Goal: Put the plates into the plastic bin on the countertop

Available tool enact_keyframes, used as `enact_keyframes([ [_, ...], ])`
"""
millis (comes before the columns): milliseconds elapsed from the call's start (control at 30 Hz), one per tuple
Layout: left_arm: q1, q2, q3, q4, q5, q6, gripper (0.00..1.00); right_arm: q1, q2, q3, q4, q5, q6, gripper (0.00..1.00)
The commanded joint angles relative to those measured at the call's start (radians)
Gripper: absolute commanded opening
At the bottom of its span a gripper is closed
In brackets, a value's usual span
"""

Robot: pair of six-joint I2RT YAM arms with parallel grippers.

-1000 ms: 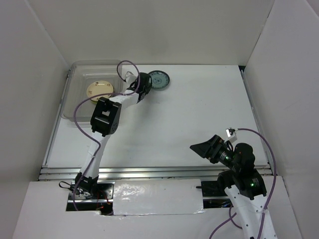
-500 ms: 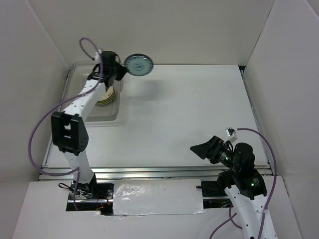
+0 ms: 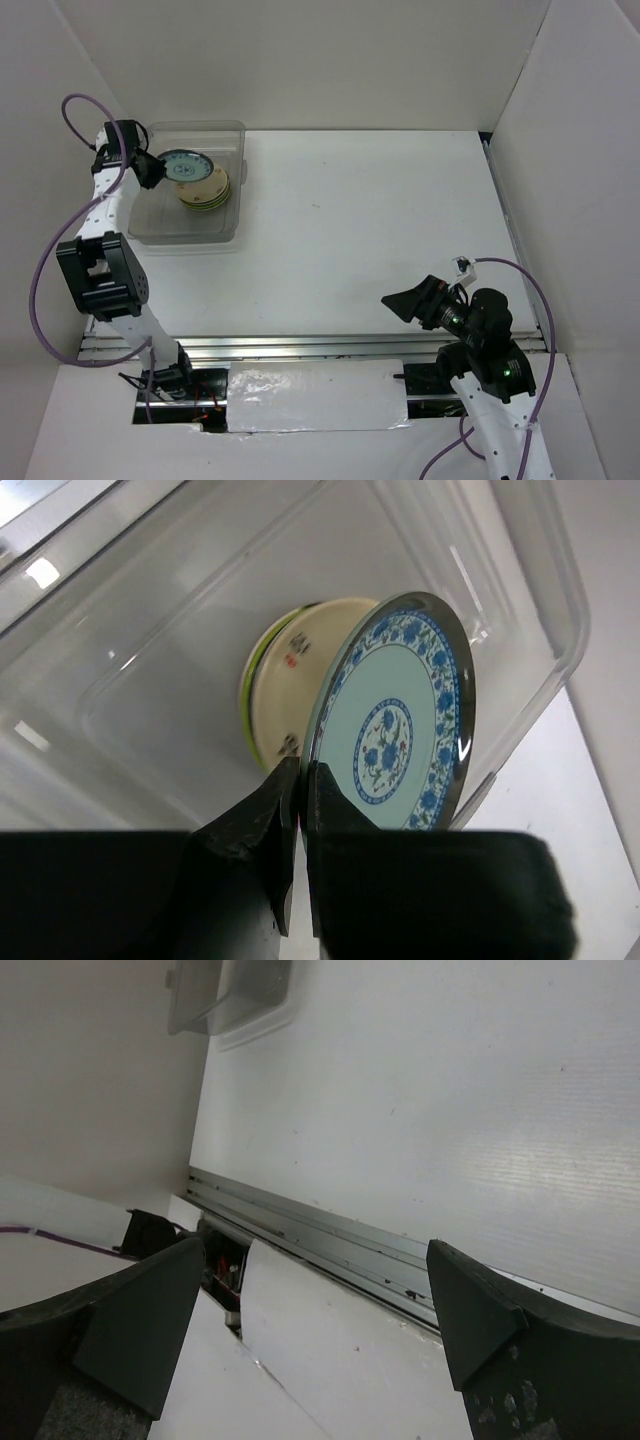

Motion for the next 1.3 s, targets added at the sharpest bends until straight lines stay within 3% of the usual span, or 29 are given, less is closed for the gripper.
enact_keyframes([
  [0,0.013,0.11,0.058,0.026,0.082,0.089,0.0,-0.007,-0.017,0.026,-0.014,-0.005,-0.027,1.0],
  [300,0.03,0.133,0.032,0.053,0.157,0.063,0.0,-0.009,-0.007,0.065,-0.023,-0.002,-0.035,1.0],
  [367,0.041,0.126,0.012,0.073,0.18,0.057,0.18,-0.01,-0.006,0.076,-0.029,0.001,-0.041,1.0],
  [400,0.041,0.115,0.014,0.074,0.185,0.061,0.35,-0.01,-0.006,0.079,-0.029,0.004,-0.046,1.0],
  [467,0.028,0.101,0.037,0.052,0.188,0.07,0.47,-0.01,-0.007,0.087,-0.03,0.011,-0.05,1.0],
  [500,0.01,0.074,0.05,0.046,0.18,0.086,0.67,-0.01,-0.004,0.089,-0.029,0.013,-0.055,1.0],
  [533,0.001,0.066,0.067,0.037,0.174,0.101,0.96,-0.01,0.0,0.096,-0.027,0.013,-0.061,1.0],
  [567,-0.011,0.064,0.13,-0.013,0.165,0.116,0.99,-0.01,0.006,0.098,-0.03,0.013,-0.067,1.0],
  [700,-0.039,0.118,0.368,-0.271,0.096,0.178,0.99,-0.009,0.028,0.127,-0.044,0.014,-0.102,1.0],
  [800,-0.091,0.024,0.41,-0.351,0.019,0.242,0.99,-0.01,0.043,0.164,-0.06,0.069,-0.151,1.0],
  [900,-0.207,-0.139,0.36,-0.4,-0.053,0.305,0.99,-0.01,0.092,0.233,-0.078,0.157,-0.17,1.0],
  [1000,-0.31,-0.35,0.193,-0.405,-0.114,0.334,0.99,-0.012,0.161,0.35,-0.112,0.264,-0.173,1.0],
  [1133,-0.406,-0.618,-0.068,-0.41,-0.145,0.342,0.99,-0.01,0.303,0.62,-0.187,0.396,-0.262,1.0],
  [1267,-0.466,-0.823,-0.2,-0.462,-0.154,0.354,0.99,-0.016,0.449,0.927,-0.355,0.563,-0.344,1.0],
])
